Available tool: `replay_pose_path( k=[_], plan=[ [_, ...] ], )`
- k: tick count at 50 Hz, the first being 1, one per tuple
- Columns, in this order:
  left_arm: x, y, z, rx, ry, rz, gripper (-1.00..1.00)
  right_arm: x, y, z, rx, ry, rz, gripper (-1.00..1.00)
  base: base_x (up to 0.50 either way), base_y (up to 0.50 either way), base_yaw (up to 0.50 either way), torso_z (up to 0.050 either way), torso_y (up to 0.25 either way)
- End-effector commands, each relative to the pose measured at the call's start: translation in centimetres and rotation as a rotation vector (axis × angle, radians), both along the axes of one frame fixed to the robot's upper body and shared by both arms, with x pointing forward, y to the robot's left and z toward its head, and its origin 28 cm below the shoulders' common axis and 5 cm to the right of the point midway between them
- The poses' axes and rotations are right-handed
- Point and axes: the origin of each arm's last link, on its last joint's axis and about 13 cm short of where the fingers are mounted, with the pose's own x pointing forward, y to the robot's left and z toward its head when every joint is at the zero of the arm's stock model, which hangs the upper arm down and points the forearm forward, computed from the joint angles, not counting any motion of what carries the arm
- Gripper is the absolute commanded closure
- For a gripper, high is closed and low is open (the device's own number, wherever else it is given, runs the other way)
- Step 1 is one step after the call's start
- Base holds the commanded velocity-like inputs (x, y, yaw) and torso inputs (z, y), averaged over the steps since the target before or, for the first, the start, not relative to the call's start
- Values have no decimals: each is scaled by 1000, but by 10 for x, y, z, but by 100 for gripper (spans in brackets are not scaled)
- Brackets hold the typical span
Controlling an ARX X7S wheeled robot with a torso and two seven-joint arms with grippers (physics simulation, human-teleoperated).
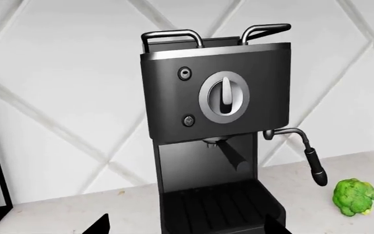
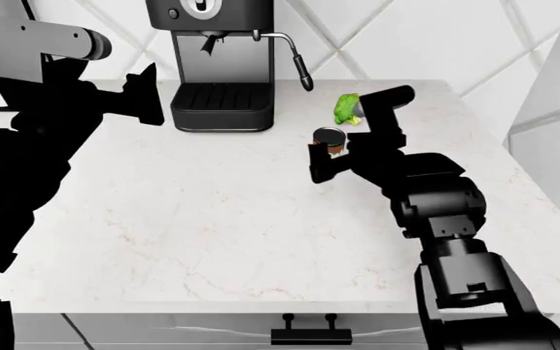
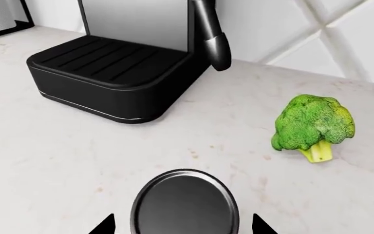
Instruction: Pick the cans from the counter and place them in their designated side in the cabinet.
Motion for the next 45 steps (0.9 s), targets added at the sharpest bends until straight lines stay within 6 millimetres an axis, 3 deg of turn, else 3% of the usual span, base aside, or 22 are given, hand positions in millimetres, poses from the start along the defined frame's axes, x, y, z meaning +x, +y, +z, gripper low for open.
replay_pose_path(
  k=[1, 23, 24, 31, 36, 45],
  plan=[
    [0, 0, 0, 0, 0, 2, -100, 7, 2, -2, 6, 10, 9, -100, 0, 0, 0, 0, 0],
    [-1, 2, 2, -6, -6, 8, -100, 15, 16, 0, 18, 17, 53, -100, 0, 0, 0, 0, 0],
    [-1, 2, 2, -6, -6, 8, -100, 15, 16, -1, 18, 19, 53, 100, 0, 0, 0, 0, 0],
    [-3, 2, 2, -8, -6, 7, -100, 15, 13, 1, 23, 21, 38, 100, 0, 0, 0, 0, 0],
    [-2, 1, 3, -10, -12, 4, -100, 6, 3, 17, 13, -10, -21, 100, 0, 0, 0, 0, 0],
    [-1, 2, 12, -1, -97, 74, -100, -36, -30, 128, 72, -180, -120, 100, 0, 0, 0, 0, 0]
  ],
)
